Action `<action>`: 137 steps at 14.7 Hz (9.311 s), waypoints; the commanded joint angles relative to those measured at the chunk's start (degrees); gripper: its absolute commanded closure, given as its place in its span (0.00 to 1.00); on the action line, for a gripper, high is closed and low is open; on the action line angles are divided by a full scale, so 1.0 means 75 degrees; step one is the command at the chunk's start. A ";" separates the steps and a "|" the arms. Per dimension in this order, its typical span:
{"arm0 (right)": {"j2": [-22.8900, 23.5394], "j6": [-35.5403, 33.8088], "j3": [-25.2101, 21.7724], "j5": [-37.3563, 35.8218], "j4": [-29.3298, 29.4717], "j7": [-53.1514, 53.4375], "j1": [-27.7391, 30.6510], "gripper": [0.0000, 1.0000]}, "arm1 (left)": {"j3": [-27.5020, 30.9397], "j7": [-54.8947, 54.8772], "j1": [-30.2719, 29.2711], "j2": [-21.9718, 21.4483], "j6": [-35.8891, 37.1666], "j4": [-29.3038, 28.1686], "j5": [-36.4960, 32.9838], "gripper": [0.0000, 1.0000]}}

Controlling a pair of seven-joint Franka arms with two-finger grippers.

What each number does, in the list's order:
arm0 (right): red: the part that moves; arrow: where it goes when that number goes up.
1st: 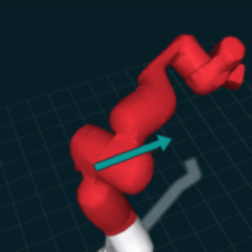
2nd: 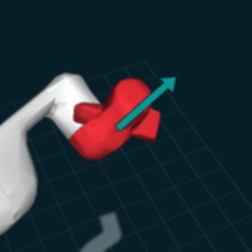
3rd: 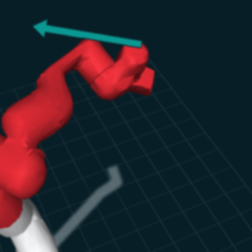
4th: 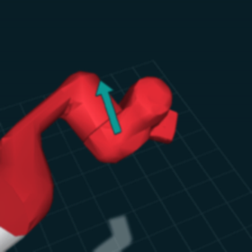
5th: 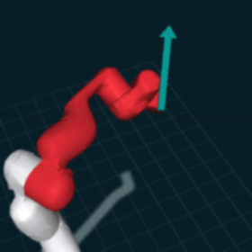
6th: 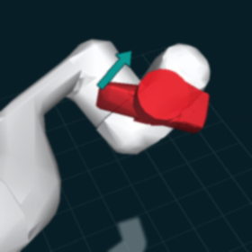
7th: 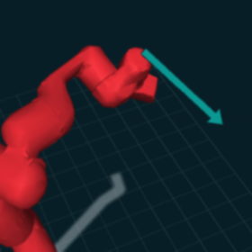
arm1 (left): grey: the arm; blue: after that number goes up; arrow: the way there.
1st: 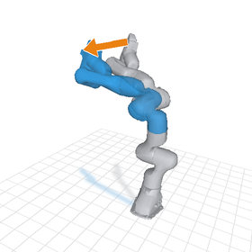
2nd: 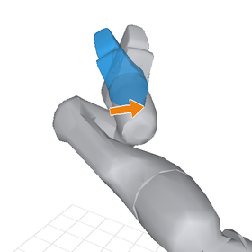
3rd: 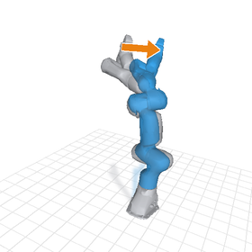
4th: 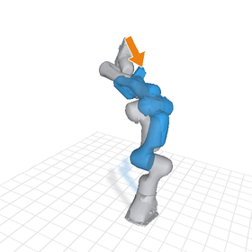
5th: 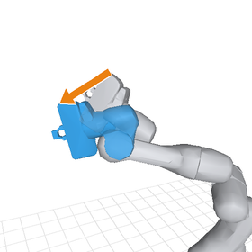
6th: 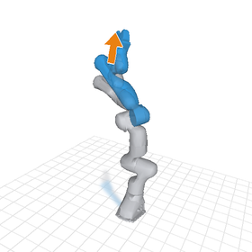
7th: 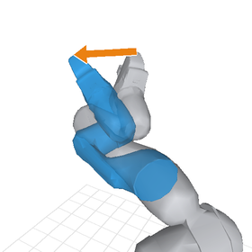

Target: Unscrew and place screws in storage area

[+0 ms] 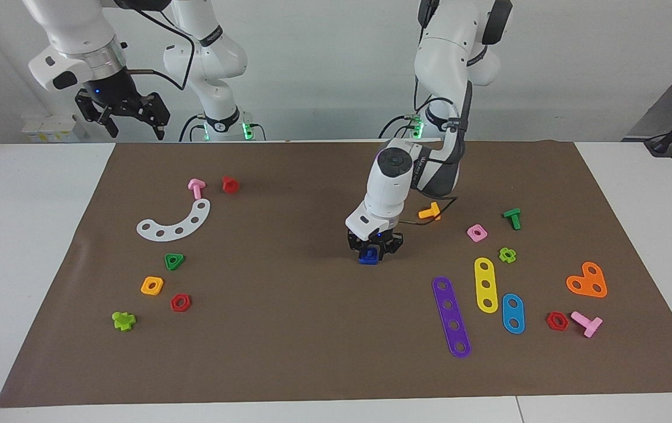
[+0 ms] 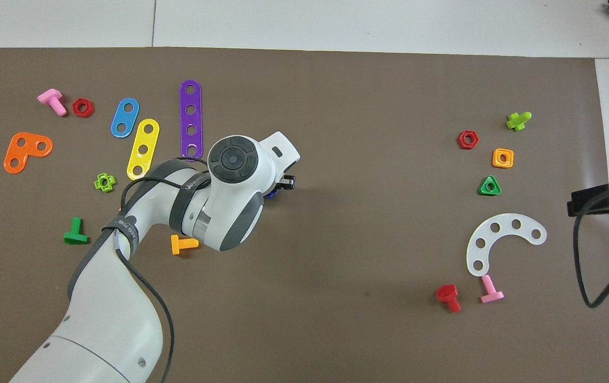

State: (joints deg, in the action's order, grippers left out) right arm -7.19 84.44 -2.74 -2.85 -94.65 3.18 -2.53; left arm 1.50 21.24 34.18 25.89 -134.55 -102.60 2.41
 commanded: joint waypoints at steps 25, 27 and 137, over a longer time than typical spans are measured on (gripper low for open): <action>-0.0084 0.0096 0.0061 -0.0112 -0.0084 0.0009 0.0068 0.00 | 0.0164 -0.3091 -0.2601 -0.1260 0.2438 -0.0697 0.0756 0.49; -0.0084 0.0096 0.0061 -0.0112 -0.0084 0.0009 0.0068 0.00 | 0.0164 -0.2915 -0.2589 -0.1260 0.2378 -0.0722 0.0756 0.36; 0.0244 0.0085 -0.0112 0.0216 0.0198 0.0197 0.0211 0.00 | 0.0457 -0.2868 -0.3585 -0.3334 0.5261 0.1200 -0.0498 0.00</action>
State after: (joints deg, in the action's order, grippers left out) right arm -4.60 85.62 -1.68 -0.17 -92.20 5.49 2.01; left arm 5.37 -0.70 7.84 2.90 -94.98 -91.41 -0.46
